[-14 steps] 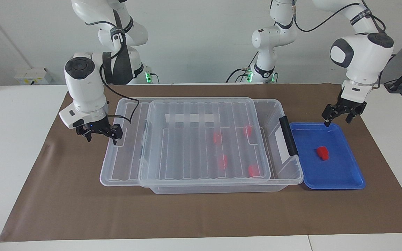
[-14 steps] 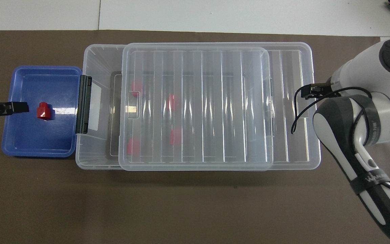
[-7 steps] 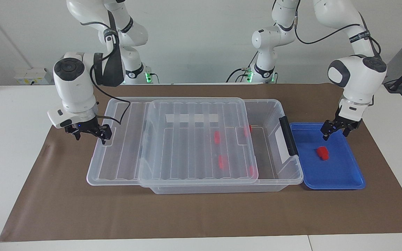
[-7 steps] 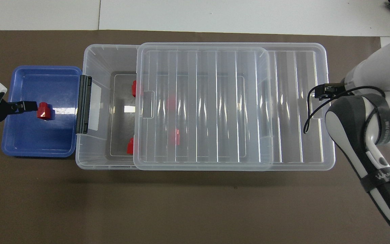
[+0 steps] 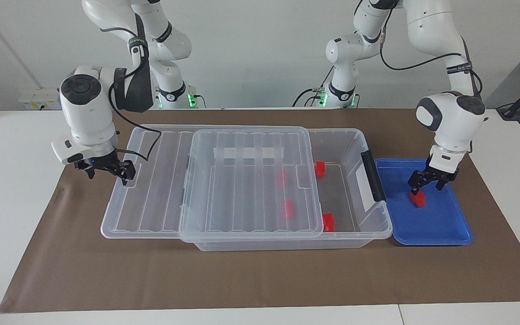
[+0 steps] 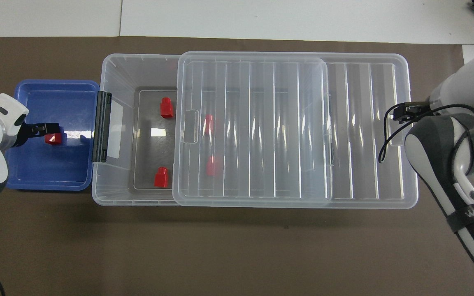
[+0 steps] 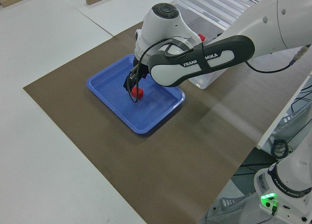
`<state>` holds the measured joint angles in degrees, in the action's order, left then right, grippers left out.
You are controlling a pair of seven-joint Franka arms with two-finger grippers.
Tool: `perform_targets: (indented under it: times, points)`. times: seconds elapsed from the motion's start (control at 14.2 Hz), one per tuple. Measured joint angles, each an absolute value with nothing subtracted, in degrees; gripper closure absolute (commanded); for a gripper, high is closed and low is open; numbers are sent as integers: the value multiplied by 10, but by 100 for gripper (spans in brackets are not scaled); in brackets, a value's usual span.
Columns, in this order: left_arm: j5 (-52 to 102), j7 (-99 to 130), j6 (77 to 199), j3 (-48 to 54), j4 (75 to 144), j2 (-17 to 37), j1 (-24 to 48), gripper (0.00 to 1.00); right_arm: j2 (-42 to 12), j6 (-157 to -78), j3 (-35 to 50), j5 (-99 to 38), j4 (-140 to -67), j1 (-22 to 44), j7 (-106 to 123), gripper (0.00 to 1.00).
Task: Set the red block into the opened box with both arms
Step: 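Slide the clear lid toward the right gripper while the left gripper grasps the block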
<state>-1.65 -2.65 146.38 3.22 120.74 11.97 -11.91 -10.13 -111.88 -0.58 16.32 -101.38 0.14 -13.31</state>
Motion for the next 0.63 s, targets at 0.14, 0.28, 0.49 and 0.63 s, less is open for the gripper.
perform_targets:
  times: [0.14, 0.28, 0.49, 0.63]
  points:
    - [-16, -27, 1470, 32, 1207, 128, -119, 0, -101, -1114, -6, 176, -1013, -2, -133, 0]
    - [-16, -27, 1490, 34, 1210, 140, -119, 0, -100, -1111, -6, 179, -1013, -4, -133, 0]
    - [-17, -27, 1511, 35, 1213, 153, -119, 24, -94, -1105, -6, 179, -1013, -4, -133, 0]
    - [-17, -27, 1511, 35, 1213, 154, -119, 35, -84, -1098, -6, 179, -1011, -4, -133, 0]
